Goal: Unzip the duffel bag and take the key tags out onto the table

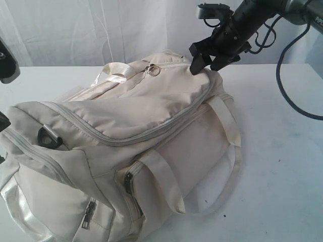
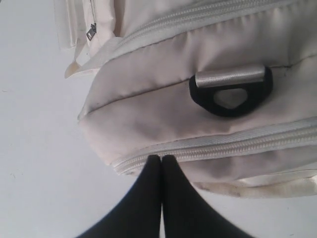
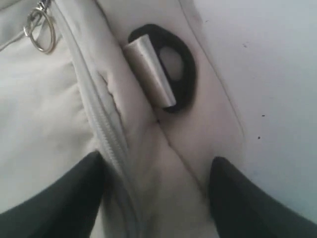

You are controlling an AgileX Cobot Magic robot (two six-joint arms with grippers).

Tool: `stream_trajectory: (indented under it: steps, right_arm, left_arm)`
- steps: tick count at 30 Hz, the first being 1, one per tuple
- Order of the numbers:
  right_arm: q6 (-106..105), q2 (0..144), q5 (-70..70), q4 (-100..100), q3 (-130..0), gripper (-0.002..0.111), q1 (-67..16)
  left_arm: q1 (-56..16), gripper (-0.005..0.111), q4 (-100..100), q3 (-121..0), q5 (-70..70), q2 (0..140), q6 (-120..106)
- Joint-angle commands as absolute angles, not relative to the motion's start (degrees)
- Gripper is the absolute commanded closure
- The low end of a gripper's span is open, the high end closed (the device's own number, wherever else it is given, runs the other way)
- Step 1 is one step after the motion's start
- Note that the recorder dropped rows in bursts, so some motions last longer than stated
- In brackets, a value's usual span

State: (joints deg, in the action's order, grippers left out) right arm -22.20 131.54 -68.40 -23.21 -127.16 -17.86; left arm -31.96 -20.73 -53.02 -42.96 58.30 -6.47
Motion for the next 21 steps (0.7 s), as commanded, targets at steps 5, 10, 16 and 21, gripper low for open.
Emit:
stream_trajectory:
  steps: [5,10,16,21]
  right_arm:
    - [-22.1,131.4,-70.0,-26.7,-127.2,0.097,-17.7]
    - [-16.5,130.9,-70.0,-21.8,-127.2,0.108,-16.3]
    - [-15.0,127.8,-70.0,-21.9,-127.0,0.108,-15.0]
    - [-14.7,124.2,-70.0,-19.4,-122.4,0.108,-14.8]
  left_arm:
    - [-32.1,0.107,-19.6,-52.7,-43.3,57.4,-6.0]
    - [-32.1,0.107,-19.5,-52.7,-43.3,57.3,-6.0]
    - [-32.1,0.107,-19.2,-52.7,-43.3,57.3,-6.0]
    - [-32.1,0.107,-18.7,-52.7,-43.3,57.3,-6.2]
